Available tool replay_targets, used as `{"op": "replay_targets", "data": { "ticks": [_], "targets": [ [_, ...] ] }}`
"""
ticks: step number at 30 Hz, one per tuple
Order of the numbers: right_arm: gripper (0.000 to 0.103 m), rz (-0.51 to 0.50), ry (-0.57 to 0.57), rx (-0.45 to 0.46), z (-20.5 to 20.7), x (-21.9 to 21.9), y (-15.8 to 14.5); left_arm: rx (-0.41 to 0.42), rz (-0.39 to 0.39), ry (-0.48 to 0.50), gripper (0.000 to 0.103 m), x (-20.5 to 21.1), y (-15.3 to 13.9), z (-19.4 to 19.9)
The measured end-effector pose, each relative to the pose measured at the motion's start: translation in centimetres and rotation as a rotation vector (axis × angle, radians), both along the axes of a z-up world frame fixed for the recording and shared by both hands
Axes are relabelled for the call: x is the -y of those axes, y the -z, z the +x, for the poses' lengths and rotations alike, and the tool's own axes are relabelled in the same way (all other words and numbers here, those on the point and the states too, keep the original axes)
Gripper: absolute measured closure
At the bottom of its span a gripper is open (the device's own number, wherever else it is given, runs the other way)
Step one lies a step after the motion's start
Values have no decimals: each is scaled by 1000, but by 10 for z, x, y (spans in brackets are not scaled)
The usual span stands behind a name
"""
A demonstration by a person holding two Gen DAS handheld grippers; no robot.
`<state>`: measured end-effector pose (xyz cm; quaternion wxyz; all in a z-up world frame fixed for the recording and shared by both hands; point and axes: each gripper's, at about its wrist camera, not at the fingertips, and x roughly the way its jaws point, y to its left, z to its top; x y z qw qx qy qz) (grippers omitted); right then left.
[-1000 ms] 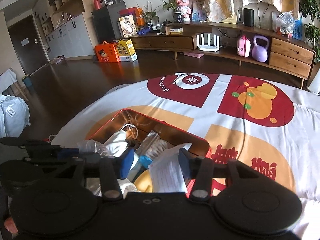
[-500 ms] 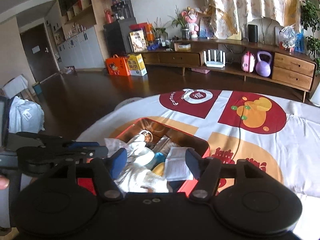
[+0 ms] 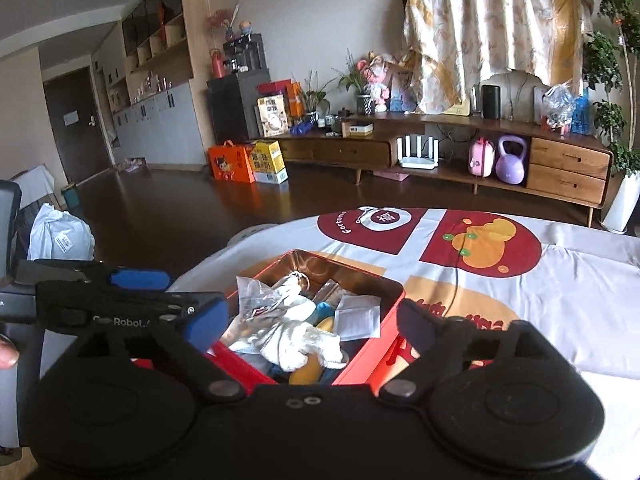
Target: Organize soft objects
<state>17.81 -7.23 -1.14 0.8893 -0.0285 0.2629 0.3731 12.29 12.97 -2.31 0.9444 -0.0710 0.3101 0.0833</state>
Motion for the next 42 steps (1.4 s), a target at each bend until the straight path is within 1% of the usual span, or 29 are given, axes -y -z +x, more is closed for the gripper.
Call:
{"op": "replay_targets", "data": {
  "ticks": [1, 2, 3, 5, 12, 15, 22, 28, 38, 42],
  "targets": [
    [5, 8, 6, 3, -3, 3, -1, 3, 0, 3, 14, 1, -1, -3],
    [1, 15, 11, 7, -6, 5, -1, 8, -1, 7, 9, 3, -2, -6],
    [0, 21, 12, 13, -9, 7, -2, 11, 0, 7, 4, 4, -4, -8],
    [0, 25, 11, 29, -15, 12, -5, 26, -4, 10, 1, 6, -6, -14],
    [0, 37, 36, 55, -31, 26, -7, 62, -25, 23, 0, 12, -13, -30],
    [0, 40, 46, 60, -36, 30, -7, 73, -17, 16, 0, 17, -16, -35],
    [0, 58, 72, 51, -37, 39, -6, 79, -1, 15, 0, 28, -19, -42],
    [0, 56, 91, 59, -35, 42, -6, 107, -13, 15, 0, 31, -23, -50],
    [0, 60, 93, 46, -34, 46, -4, 97, -4, -17, 0, 32, -24, -53],
    [0, 62, 99, 46, -34, 47, -5, 100, -30, -10, 0, 32, -25, -56]
  ]
}}
